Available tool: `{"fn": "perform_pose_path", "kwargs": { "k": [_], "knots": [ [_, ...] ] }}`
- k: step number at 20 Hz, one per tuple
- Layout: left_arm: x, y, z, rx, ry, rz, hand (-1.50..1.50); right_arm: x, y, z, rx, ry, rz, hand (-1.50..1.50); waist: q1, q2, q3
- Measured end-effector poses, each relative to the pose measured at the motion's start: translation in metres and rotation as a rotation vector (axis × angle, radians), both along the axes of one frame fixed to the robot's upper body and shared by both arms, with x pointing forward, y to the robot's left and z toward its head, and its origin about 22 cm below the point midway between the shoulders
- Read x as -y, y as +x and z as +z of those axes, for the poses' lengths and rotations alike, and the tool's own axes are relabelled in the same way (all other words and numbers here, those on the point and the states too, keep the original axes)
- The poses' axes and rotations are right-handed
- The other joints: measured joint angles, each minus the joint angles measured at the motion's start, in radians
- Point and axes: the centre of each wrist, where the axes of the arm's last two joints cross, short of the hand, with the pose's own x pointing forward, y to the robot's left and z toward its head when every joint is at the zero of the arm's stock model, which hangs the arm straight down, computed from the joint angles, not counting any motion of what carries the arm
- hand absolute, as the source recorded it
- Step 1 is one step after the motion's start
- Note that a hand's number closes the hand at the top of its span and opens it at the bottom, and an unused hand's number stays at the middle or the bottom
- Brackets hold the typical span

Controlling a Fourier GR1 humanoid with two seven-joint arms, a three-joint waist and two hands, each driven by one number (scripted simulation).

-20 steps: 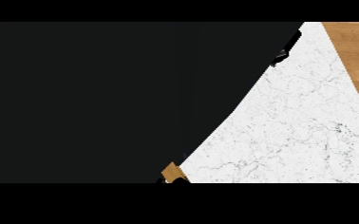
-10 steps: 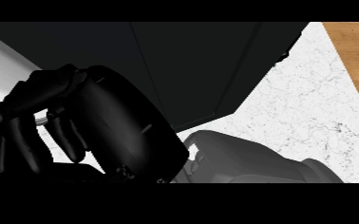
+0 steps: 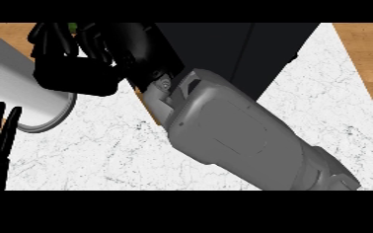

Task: Pick up the wine, place it into the cabinet and close the cabinet

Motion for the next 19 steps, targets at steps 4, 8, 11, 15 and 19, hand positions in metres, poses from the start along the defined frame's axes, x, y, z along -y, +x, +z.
{"fn": "perform_pose_path", "kwargs": {
  "k": [4,8,11,15,19],
  "knots": [
    [-0.004,0.000,0.003,-0.002,0.006,0.005,-1.50,0.005,0.024,-0.005,-0.005,-0.009,0.011,1.50,0.003,-0.009,-0.002],
    [-0.005,0.003,0.005,-0.003,0.009,0.002,-1.50,0.010,0.037,-0.011,0.007,-0.008,0.040,1.50,0.005,-0.023,-0.004],
    [-0.002,0.005,0.005,-0.010,0.011,-0.002,-1.50,0.012,0.044,-0.016,0.038,-0.014,0.049,1.50,0.007,-0.031,-0.004],
    [-0.001,0.005,0.003,-0.012,0.010,-0.006,-1.50,0.016,0.050,-0.021,0.082,-0.036,0.054,1.50,0.010,-0.039,-0.008],
    [0.002,0.006,0.007,-0.004,0.011,-0.009,-1.50,0.022,0.054,-0.024,0.109,-0.062,0.062,1.50,0.014,-0.043,-0.010]
  ]
}}
